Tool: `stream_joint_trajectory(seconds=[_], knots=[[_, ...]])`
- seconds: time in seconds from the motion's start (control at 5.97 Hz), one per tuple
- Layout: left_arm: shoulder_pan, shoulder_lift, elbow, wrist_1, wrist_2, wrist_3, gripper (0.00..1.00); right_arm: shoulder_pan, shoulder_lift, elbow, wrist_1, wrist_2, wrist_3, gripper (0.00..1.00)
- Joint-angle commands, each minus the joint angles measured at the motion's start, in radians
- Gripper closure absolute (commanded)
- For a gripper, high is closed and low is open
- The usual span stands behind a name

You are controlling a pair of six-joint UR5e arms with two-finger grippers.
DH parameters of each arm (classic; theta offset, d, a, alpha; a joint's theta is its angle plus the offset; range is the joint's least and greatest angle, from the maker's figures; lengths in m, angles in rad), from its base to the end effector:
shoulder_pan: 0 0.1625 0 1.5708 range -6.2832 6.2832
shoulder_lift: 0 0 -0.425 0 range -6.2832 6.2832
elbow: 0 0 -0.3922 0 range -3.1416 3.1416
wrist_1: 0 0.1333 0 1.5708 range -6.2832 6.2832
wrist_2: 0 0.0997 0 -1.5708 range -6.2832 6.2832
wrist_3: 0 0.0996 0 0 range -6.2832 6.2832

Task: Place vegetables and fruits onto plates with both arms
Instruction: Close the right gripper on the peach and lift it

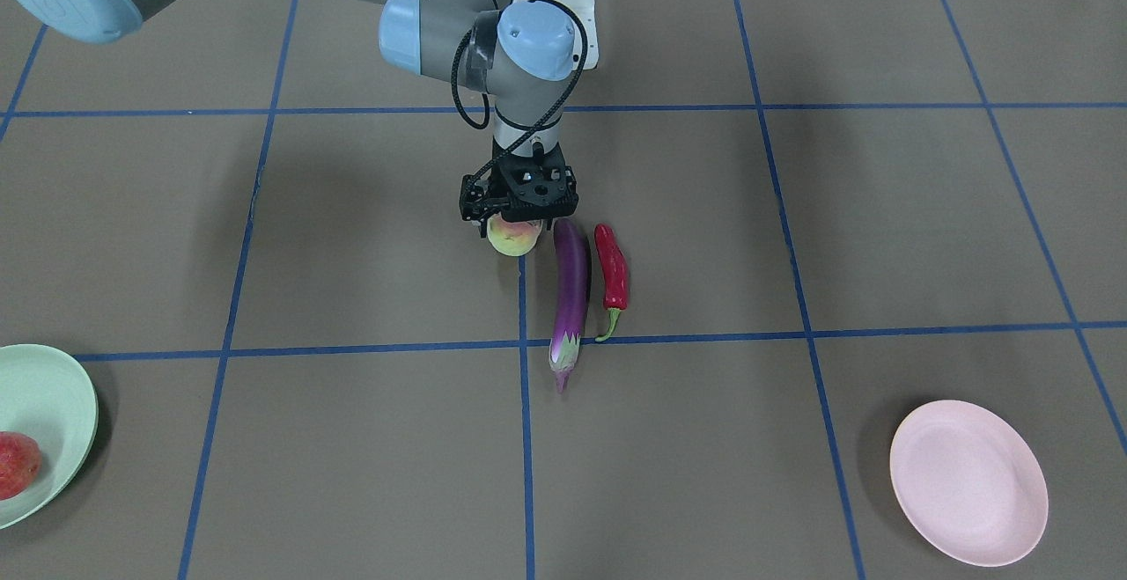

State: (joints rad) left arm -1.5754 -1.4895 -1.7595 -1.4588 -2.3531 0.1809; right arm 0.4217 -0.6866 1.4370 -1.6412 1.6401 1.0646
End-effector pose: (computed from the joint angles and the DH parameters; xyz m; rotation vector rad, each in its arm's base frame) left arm -0.0652 -0.4545 0.6152 0.0682 0.7803 0.1654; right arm -0.6376 -0.4246 0.1790 0.2447 -0.6380 -0.1048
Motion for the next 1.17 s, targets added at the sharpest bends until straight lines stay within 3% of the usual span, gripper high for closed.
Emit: stream_joint_trajectory(seconds=[0.0,0.17,0.34,0.5,1.01], knots=[[0.0,0.0,0.0,0.0,0.0,0.0,0.0,-0.014,-0.004,-0.006,0.001,-0.013,0.001,0.04],[0.0,0.0,0.0,0.0,0.0,0.0,0.0,-0.015,-0.002,-0.006,0.003,-0.013,0.0,0.26],[0.0,0.0,0.0,0.0,0.0,0.0,0.0,-0.009,0.001,-0.003,0.004,-0.007,-0.003,0.91],[0.0,0.0,0.0,0.0,0.0,-0.001,0.0,0.038,0.002,0.02,0.004,0.016,-0.032,1.0],[0.0,0.0,0.0,0.0,0.0,-0.001,0.0,0.395,-0.127,0.083,0.009,0.336,-0.472,1.0]])
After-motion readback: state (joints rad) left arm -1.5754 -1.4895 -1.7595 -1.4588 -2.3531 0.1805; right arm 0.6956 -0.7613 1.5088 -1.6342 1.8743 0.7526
